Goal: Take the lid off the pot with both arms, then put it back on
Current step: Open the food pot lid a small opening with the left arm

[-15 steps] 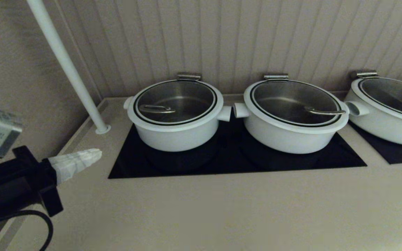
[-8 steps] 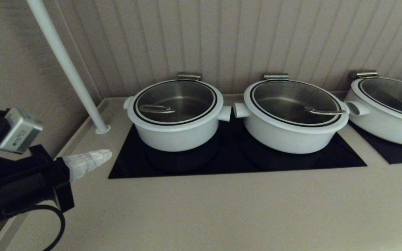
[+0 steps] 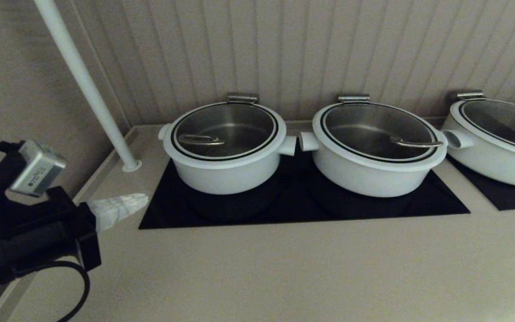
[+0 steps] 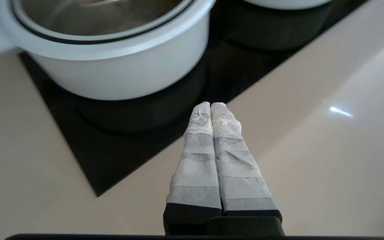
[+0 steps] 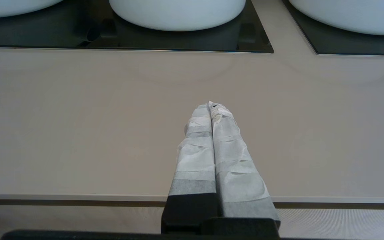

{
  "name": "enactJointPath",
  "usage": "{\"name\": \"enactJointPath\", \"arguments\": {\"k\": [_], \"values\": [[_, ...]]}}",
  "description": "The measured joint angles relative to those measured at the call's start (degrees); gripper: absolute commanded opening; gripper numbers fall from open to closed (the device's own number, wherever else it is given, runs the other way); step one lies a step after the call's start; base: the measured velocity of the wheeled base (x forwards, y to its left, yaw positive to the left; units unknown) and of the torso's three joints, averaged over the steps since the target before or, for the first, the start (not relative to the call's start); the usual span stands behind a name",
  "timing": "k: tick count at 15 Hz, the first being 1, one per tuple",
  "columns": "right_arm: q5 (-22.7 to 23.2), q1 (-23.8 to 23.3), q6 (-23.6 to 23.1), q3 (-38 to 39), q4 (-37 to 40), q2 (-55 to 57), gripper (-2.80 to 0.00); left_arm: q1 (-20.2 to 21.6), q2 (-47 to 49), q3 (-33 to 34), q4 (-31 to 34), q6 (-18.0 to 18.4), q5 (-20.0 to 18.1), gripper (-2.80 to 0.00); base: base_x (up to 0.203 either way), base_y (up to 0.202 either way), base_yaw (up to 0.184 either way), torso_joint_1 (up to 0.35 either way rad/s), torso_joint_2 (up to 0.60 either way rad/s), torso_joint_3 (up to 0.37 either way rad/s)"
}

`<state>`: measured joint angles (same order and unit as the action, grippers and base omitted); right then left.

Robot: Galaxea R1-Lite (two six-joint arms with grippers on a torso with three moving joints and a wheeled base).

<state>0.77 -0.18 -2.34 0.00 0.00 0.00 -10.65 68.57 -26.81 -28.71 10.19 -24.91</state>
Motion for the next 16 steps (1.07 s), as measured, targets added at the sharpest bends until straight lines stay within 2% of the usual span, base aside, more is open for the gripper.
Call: {"name": "enactJointPath", "arguments": {"k": [5,16], "values": [[0.0,0.0,0.0,0.0,0.0,0.0,-2.8,-2.0,1.6,-0.9,-0.1,0.0,0.1,-2.8,0.0,0.0,0.0,0.0,0.0,0.0],[0.0,0.0,0.0,0.0,0.0,0.0,-2.8,-2.2,4.0,-3.3,0.0,0.0,0.1,-2.8,0.0,0.0,0.0,0.0,0.0,0.0]]}}
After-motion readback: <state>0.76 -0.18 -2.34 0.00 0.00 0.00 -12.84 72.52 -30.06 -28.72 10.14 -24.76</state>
